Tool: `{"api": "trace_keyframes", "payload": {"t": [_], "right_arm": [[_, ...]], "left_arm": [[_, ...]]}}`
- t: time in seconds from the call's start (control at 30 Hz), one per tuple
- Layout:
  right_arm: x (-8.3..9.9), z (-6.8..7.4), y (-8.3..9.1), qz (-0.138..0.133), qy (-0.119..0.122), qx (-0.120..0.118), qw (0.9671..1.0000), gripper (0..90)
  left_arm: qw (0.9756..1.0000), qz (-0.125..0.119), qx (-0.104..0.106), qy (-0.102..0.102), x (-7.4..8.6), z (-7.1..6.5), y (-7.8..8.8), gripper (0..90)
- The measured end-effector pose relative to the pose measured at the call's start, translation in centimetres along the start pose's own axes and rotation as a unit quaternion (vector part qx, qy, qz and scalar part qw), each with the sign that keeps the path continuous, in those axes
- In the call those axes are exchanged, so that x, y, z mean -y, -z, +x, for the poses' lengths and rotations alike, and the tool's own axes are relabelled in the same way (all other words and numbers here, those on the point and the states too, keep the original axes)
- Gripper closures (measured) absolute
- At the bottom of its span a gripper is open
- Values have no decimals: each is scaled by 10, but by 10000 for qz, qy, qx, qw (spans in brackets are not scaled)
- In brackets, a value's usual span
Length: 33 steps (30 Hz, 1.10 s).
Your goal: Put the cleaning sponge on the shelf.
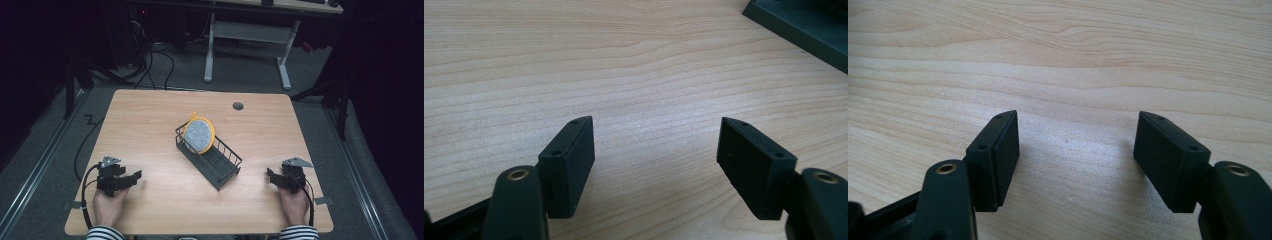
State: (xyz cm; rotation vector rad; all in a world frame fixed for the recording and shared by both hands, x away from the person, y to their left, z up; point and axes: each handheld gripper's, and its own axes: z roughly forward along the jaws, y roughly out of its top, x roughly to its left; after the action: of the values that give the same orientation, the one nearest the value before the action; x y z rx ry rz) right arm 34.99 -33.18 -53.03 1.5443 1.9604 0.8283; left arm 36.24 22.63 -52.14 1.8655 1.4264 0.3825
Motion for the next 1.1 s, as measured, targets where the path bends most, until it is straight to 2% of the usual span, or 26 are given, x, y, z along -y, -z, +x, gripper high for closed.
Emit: {"api": "trace_keyframes", "payload": {"t": [0.07,0.23,0.37,0.53,0.63,0.7,0.73,0.8,1.1], "right_arm": [[0,0,0,0,0,0,10000,349],[0,0,0,1,0,2,10000,348],[0,0,0,-5,0,0,10000,348],[0,0,0,-12,12,0,10000,348],[0,0,0,-5,2,0,10000,348],[0,0,0,-4,1,1,10000,348],[0,0,0,-5,2,1,10000,348],[0,1,0,-5,2,4,10000,347],[0,1,0,2,-5,10,10000,346]], "left_arm": [[10000,-8,-24,-39,0,-1,-1,319],[9993,-90,-250,-261,2,-10,-7,319],[9989,-139,-333,-300,4,-11,-9,319],[9985,-77,-439,-326,6,-12,-13,321],[9979,-167,-513,-355,8,-12,-14,323],[9974,-200,-560,-402,9,-12,-15,321],[9957,-195,-708,-568,10,-15,-17,320],[9952,-183,-772,-580,10,-17,-17,308],[9956,-174,-715,-574,11,-17,-17,292]]}}
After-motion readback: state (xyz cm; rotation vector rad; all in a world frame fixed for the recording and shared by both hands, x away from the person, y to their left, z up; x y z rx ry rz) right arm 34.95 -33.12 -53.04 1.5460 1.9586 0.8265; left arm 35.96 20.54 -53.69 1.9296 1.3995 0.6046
